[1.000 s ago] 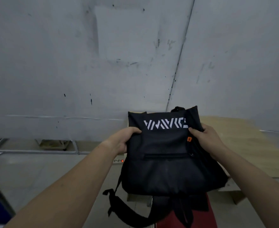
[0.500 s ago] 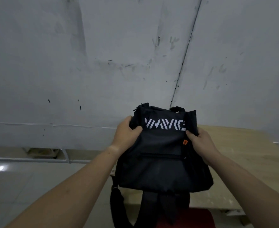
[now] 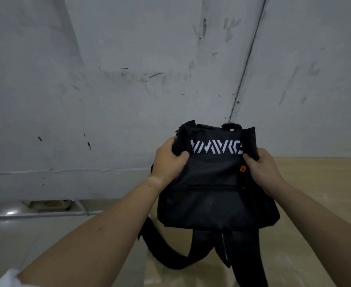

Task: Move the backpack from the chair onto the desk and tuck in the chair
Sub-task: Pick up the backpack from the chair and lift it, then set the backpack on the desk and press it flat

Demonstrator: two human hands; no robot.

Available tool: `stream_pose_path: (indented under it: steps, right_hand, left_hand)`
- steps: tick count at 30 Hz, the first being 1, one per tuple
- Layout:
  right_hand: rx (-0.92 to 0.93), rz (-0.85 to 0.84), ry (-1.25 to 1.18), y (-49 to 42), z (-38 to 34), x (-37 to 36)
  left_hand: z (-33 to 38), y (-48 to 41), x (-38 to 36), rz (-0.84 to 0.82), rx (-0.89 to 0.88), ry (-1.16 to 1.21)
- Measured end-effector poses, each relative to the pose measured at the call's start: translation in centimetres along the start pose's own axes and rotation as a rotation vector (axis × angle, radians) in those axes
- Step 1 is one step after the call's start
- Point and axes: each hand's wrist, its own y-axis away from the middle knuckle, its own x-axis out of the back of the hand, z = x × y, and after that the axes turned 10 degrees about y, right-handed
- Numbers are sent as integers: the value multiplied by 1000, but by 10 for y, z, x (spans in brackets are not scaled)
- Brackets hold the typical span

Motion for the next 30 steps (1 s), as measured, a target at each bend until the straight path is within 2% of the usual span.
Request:
stream_pose_path:
  steps: [5,7,11,13,15,16,18,20,22,25,27,28,30]
  right_hand:
    - [8,39,64,-42,30,-38]
    - [-10,10,103,-43,60,-56]
    - [-199,-233,180,-10,130,-87]
    - [-319,-291,242,13,161,-94]
    - [-393,-282,217,31,180,-94]
    - [-405,-254,197,36,184,-92]
    - [-461,-166,260,38,192,-88]
    - [-603,-138,366,37,198,-86]
    - [-724,-137,485,35,204,-82]
    - [-800,-124,582,33,219,-76]
    - [-835,-180,416,31,231,-71]
    - [-847,-215,275,31,234,-71]
    - [-832,-246,85,30,231,-74]
  left_hand:
    - [-50,-40,-7,-46,-10,71]
    - [-93,-36,-13,-105,93,123]
    - [-188,7,-15,-271,432,-78]
    - [-217,31,-5,-309,451,-38]
    - [-233,45,4,-310,408,-42]
    - [-238,47,7,-287,385,-207]
    - [-242,50,8,-207,364,-697]
    - [-236,51,9,-153,441,-917]
    - [-234,47,18,-78,577,-957]
    - [-242,49,47,65,800,-960]
    - [-255,60,78,126,1004,-888]
    - [-259,68,93,115,1193,-732]
    - [-261,88,107,23,1575,-272]
